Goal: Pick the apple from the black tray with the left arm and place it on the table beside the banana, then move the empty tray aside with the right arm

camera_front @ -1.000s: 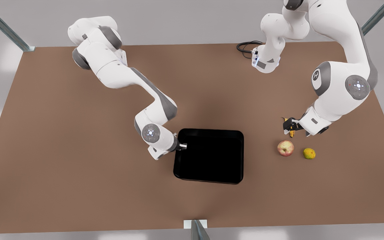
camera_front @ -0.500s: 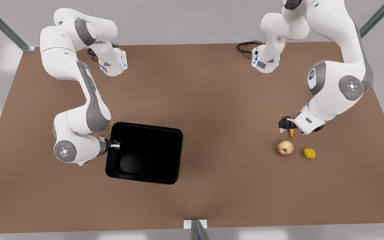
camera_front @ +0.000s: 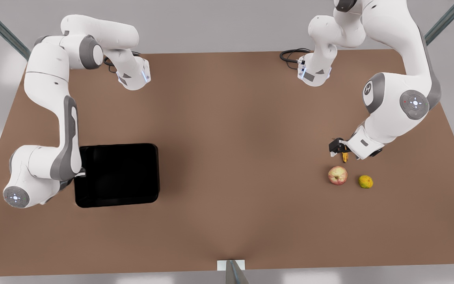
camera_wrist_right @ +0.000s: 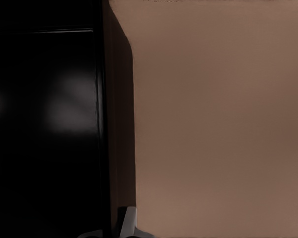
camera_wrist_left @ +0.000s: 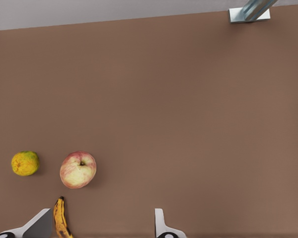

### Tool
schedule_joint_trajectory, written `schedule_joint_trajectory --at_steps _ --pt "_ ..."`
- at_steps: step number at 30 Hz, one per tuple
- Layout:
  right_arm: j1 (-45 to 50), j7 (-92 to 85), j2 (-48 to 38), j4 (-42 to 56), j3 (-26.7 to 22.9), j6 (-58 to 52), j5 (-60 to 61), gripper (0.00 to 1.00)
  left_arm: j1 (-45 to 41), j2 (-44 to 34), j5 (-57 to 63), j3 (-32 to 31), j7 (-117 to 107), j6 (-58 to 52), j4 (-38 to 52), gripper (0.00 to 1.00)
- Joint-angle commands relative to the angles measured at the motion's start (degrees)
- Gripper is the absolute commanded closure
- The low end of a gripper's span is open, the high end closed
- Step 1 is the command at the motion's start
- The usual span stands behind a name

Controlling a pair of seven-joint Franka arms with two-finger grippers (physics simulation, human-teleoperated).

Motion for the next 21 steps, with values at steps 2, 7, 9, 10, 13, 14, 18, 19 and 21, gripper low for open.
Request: schedule_joint_trajectory --at_steps 2,7,9,10,13,14,18,19,21 --pt "0.0 -30.8 1.2 0.0 -0.6 4.8 -0.7 0.97 0.0 -0.1 0.1 0.0 -0.1 0.0 0.0 0.00" --pt "0.1 -28.9 1.5 0.1 -0.8 5.8 -0.6 0.00 -0.5 -0.9 3.4 -1.2 -0.6 -2.5 2.0 0.00" --pt "0.3 -29.3 -1.0 0.3 -0.8 5.1 -0.4 0.00 -0.4 -2.3 3.2 -1.4 -0.5 -5.5 2.0 0.00" --pt "0.3 -29.2 -3.3 0.3 -0.2 4.3 0.5 0.00 -0.5 -2.5 3.3 -1.5 -0.6 -5.9 2.0 0.00" --pt "3.8 -21.1 -14.7 0.8 0.3 -0.2 4.3 0.00 -0.5 -2.3 3.5 -2.1 -0.7 -5.7 2.1 0.00" --pt "4.4 -14.3 -16.3 1.2 1.2 -0.2 5.9 0.00 -0.7 -2.0 3.6 -2.1 -0.8 -5.6 2.0 0.00" --pt "6.1 2.8 -16.1 1.8 1.5 12.1 4.5 0.00 -4.3 0.5 4.4 -2.0 -0.9 -5.1 2.4 0.00" --pt "6.1 2.7 -16.1 1.8 1.9 12.6 4.5 0.00 -5.1 0.6 6.6 -2.1 -0.8 -5.1 2.5 0.00" --pt "6.2 2.6 -16.1 1.8 1.8 12.7 4.4 0.00 -5.1 1.8 5.0 -2.0 0.1 -4.0 3.0 0.00"
